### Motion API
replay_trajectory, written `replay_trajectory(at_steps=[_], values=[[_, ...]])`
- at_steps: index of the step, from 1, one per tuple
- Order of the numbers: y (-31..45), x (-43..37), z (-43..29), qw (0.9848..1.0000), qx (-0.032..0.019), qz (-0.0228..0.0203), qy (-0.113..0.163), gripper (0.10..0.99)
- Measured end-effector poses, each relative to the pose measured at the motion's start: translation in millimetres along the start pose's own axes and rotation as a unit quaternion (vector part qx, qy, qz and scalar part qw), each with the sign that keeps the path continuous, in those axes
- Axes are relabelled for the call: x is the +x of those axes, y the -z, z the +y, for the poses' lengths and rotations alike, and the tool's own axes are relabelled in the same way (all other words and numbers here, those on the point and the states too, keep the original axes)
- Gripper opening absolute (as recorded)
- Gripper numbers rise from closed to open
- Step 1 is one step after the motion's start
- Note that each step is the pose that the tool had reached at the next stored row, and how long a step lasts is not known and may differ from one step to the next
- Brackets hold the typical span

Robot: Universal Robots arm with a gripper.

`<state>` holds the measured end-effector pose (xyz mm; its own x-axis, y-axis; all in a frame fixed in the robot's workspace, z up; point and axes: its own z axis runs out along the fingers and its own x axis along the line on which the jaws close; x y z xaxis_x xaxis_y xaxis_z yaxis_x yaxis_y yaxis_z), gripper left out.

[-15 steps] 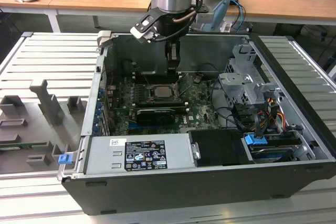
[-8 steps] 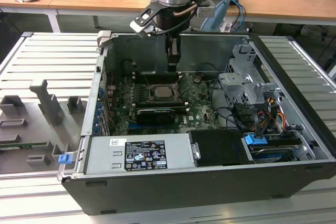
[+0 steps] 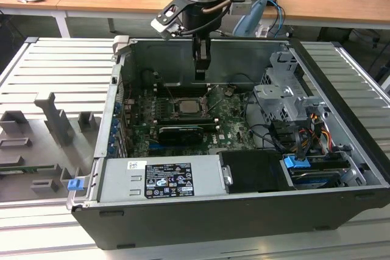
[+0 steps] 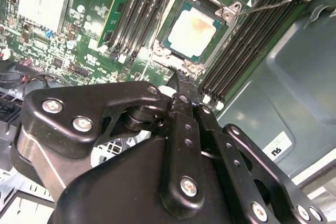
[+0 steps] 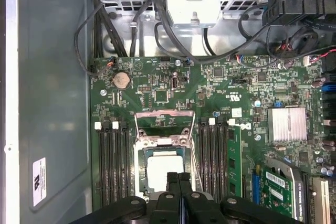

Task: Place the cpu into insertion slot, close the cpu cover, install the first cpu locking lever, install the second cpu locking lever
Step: 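Close the cpu cover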

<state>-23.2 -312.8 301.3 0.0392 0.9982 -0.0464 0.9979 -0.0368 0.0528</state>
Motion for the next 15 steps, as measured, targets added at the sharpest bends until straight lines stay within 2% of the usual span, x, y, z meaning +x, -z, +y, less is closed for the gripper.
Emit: replay_trajectory(at_steps=[3, 8, 10, 13, 15], values=[[1.6, 0.1, 4.7, 1.0, 0.0025, -0.0003, 0.0, 0.106], [10.3, -0.1, 9.6, 1.0, 0.0052, -0.0005, 0.0, 0.106], [9.8, 0.5, 17.3, 1.0, 0.0059, -0.0006, 0.0, 0.106], [7.9, 1.0, 22.7, 1.0, 0.0061, -0.0007, 0.0, 0.106], [6.1, 1.2, 23.8, 1.0, 0.0061, -0.0007, 0.0, 0.106]])
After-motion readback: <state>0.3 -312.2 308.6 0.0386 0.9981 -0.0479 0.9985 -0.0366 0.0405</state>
